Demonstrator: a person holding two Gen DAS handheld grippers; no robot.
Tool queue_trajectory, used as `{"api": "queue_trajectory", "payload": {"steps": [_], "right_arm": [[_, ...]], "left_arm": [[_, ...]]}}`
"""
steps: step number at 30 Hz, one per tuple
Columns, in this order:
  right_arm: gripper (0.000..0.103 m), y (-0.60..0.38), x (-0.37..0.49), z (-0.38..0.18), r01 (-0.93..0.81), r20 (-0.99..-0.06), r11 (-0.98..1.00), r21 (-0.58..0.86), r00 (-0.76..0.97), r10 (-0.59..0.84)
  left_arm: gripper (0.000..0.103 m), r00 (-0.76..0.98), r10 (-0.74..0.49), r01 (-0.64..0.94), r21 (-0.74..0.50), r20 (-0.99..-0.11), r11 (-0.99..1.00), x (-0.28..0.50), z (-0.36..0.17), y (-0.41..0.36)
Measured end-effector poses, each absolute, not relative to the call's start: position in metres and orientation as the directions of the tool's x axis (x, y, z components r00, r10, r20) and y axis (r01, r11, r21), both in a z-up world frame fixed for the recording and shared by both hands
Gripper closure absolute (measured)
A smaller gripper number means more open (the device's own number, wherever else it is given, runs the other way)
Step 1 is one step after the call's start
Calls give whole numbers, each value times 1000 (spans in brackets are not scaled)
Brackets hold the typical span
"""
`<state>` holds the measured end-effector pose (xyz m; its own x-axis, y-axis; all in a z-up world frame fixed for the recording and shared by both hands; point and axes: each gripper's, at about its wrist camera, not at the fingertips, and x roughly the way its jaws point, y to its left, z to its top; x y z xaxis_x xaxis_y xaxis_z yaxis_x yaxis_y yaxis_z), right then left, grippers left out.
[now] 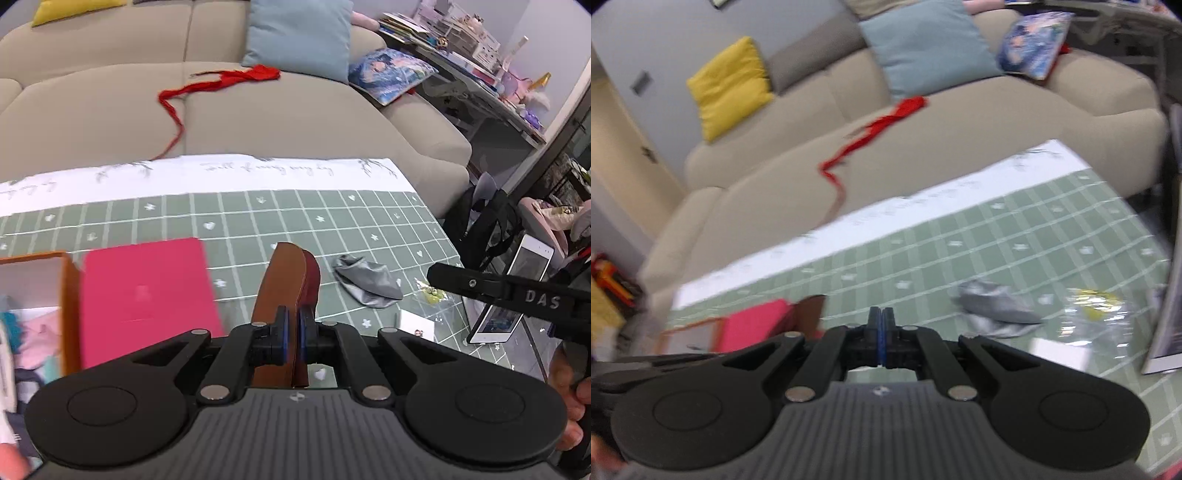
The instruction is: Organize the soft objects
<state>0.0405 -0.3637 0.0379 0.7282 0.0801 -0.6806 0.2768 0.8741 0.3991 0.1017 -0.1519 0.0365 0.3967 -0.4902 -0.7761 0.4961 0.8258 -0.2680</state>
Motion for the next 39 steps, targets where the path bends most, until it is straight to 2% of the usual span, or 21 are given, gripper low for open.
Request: {"api": "queue_trajectory", "payload": {"steps": [5,10,14,15,16,17,18,19,21,25,28,35,39], "right_arm": [[103,-354,41,44,276,-689,898,341,724,39],[100,-415,48,8,412,-789,889,201,605,-102],[98,-474,57,-31,498,-857,853,154,496,-135],[95,-482,58,-39,507,-865,851,138,481,-146],[85,-491,61,-48,520,-875,845,129,460,-150],[67,-498,65,-56,534,-886,836,126,439,-147],[60,-503,68,-64,550,-897,827,119,416,-148],[55,-508,70,-72,567,-909,817,101,386,-155],[53,-514,72,-85,594,-921,803,52,338,-191],[34,-517,81,-102,636,-926,769,65,326,-192],[21,-512,93,-109,666,-925,746,20,296,-240],[19,-501,117,-126,740,-904,651,-169,147,-401],[16,-507,117,-134,802,-900,568,-182,98,-426]], "left_arm": [[97,414,-486,494,-258,-769,830,91,48,-126],[97,396,-507,524,-265,-766,810,80,44,-120],[97,373,-522,537,-281,-767,796,80,39,-126],[97,368,-524,543,-280,-768,792,80,38,-128],[97,366,-524,549,-277,-769,789,78,37,-131],[97,364,-524,554,-273,-770,786,77,37,-134],[97,359,-524,561,-270,-772,782,75,36,-136],[97,354,-525,566,-269,-774,779,74,35,-138],[97,341,-527,583,-265,-778,768,71,34,-143],[97,316,-533,599,-270,-785,754,68,32,-149],[97,314,-531,612,-261,-787,747,65,32,-154],[97,304,-542,626,-265,-783,734,65,31,-158],[97,305,-540,621,-266,-785,738,68,29,-155]]}}
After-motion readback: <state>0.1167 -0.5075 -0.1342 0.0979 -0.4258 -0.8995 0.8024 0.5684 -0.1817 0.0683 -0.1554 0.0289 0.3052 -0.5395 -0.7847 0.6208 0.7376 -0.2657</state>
